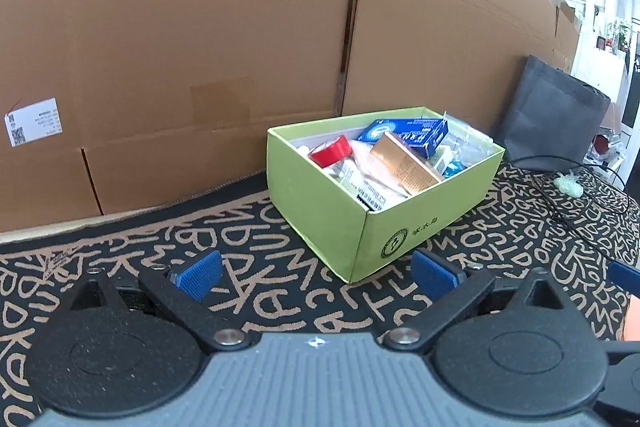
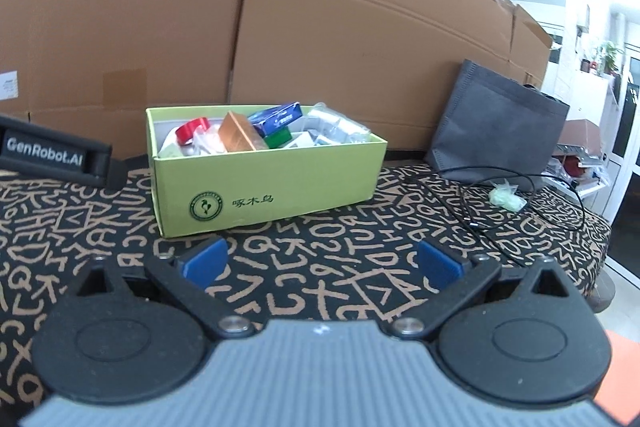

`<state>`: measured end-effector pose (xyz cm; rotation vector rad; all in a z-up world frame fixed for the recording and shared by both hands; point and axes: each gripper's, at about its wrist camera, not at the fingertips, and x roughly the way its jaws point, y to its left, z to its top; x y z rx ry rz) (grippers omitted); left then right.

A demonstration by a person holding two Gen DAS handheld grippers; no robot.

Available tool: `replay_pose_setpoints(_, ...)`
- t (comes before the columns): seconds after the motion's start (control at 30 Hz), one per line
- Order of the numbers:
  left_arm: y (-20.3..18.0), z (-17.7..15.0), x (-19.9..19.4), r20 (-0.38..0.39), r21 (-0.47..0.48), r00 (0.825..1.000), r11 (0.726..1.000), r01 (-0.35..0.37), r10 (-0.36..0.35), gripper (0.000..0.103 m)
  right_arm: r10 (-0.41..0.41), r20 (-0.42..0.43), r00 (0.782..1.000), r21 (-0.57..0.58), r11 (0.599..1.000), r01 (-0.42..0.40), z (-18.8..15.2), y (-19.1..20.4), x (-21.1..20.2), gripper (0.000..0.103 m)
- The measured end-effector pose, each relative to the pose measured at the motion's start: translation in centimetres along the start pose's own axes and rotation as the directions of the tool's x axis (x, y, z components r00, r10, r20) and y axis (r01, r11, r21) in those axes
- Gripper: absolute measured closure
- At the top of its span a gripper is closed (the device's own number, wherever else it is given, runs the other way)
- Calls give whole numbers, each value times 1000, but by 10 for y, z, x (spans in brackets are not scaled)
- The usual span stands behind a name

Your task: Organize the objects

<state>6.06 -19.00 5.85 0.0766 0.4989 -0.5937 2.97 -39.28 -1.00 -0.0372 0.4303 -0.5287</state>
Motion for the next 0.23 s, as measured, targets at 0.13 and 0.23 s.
replay_pose_setpoints(0.13, 2, 2, -8, 22, 0, 1000, 1000, 5, -5, 0, -8, 2, 1000, 5, 1000, 8, 1, 1, -2, 0)
replay_pose_setpoints(0.23, 3, 5, -11, 19, -18, 1000, 1000, 9, -9, 0, -2, 2, 1000, -2, 1000, 2, 1, 5, -3, 0)
